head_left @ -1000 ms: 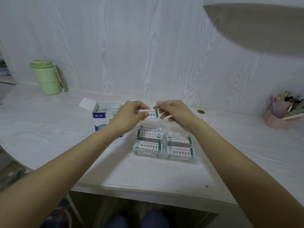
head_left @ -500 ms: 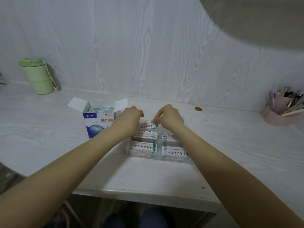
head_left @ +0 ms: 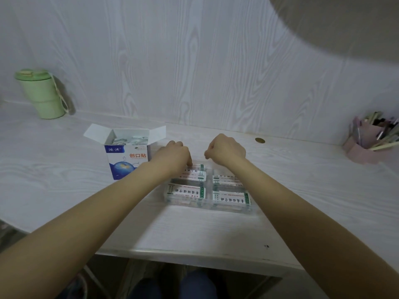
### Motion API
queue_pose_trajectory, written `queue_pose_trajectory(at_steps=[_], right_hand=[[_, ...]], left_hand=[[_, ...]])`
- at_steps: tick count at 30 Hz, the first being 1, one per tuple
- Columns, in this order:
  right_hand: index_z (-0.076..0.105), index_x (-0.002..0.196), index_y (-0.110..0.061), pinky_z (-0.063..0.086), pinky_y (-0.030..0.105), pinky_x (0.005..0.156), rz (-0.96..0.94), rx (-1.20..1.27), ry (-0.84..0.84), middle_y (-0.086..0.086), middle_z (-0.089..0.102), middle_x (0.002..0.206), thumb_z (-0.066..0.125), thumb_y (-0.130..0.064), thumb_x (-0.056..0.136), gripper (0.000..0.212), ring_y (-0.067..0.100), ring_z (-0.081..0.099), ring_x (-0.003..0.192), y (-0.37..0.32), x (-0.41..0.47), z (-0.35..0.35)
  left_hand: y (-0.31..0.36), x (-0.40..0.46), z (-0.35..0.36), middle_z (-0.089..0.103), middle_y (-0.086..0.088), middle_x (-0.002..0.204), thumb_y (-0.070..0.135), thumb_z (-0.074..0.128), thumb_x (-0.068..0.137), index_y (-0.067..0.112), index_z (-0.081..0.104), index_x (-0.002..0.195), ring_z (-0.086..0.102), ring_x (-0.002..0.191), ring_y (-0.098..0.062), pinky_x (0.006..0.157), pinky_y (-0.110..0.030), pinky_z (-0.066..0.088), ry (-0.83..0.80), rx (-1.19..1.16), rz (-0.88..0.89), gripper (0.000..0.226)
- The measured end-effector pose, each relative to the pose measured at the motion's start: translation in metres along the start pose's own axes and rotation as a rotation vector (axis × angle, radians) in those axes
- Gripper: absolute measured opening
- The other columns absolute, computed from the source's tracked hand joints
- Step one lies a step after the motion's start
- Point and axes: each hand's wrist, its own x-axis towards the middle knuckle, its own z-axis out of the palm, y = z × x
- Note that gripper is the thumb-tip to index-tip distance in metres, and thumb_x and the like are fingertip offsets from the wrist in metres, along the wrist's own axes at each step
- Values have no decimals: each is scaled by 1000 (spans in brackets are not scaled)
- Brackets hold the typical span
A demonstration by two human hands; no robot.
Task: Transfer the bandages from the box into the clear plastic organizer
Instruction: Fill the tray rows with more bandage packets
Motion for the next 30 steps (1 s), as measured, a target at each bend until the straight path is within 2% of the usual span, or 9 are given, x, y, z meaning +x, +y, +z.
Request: queue_pose_trajectory(at_steps=[3, 6, 10, 12, 18, 23, 28, 30], right_hand=[[64, 104, -12, 35, 24, 57, -1, -72, -46, 3, 63, 96, 62, -22, 86, 20, 23, 57, 84, 1, -4, -1], [57, 102, -10, 38, 30, 71, -44, -161, -27, 8, 58, 113, 62, -27, 89, 22, 27, 54, 105, -3, -7, 3], [49, 96, -13, 35, 32, 76, -89, -244, -37, 11, 47, 125, 56, -22, 91, 13, 27, 37, 122, -9, -9, 4], [52, 103, -12, 33, 33, 81, -100, -288, -34, 12, 43, 128, 53, -20, 93, 13, 27, 32, 125, -11, -10, 7], [45, 91, -14, 32, 35, 94, -82, -278, -48, 12, 40, 132, 48, -21, 95, 8, 29, 28, 127, -13, -9, 14], [49, 94, -13, 31, 37, 97, -63, -236, -66, 13, 41, 133, 46, -22, 95, 10, 29, 27, 128, -14, -8, 16], [39, 70, -13, 30, 36, 93, -20, -156, -86, 14, 43, 128, 44, -19, 95, 26, 30, 28, 125, -14, -7, 16], [36, 67, -14, 30, 35, 88, 1, -110, -99, 14, 45, 122, 44, -15, 93, 27, 30, 29, 122, -14, -7, 14]], left_hand=[[-1, 0, 0, 45, -8, 127, -6, 42, 90, 25, 61, 125, 39, 120, -24, 80, -29, 35, 21, -3, 1, 50], [-4, -1, -1, 46, -9, 126, -5, 43, 90, 25, 61, 124, 39, 119, -25, 87, -33, 39, 36, -9, 6, 49], [-10, -2, 3, 46, -11, 126, 0, 43, 94, 20, 59, 127, 39, 120, -28, 92, -37, 39, 35, 6, -3, 43], [-12, -2, 4, 46, -12, 127, 2, 44, 94, 16, 58, 129, 38, 120, -30, 94, -38, 39, 24, 16, -9, 39], [-12, -3, 3, 46, -13, 124, -1, 42, 92, 13, 61, 123, 39, 119, -30, 93, -38, 39, 24, 14, -13, 39], [-13, -3, 1, 45, -13, 125, -1, 42, 92, 13, 57, 127, 38, 120, -30, 94, -38, 37, 22, 4, -23, 41], [-12, -4, -2, 45, -12, 125, 0, 41, 92, 18, 58, 128, 37, 120, -29, 90, -36, 36, 11, 7, -24, 43], [-11, -5, -3, 44, -12, 125, 1, 41, 93, 20, 58, 128, 37, 120, -29, 87, -35, 34, 8, 12, -24, 43]])
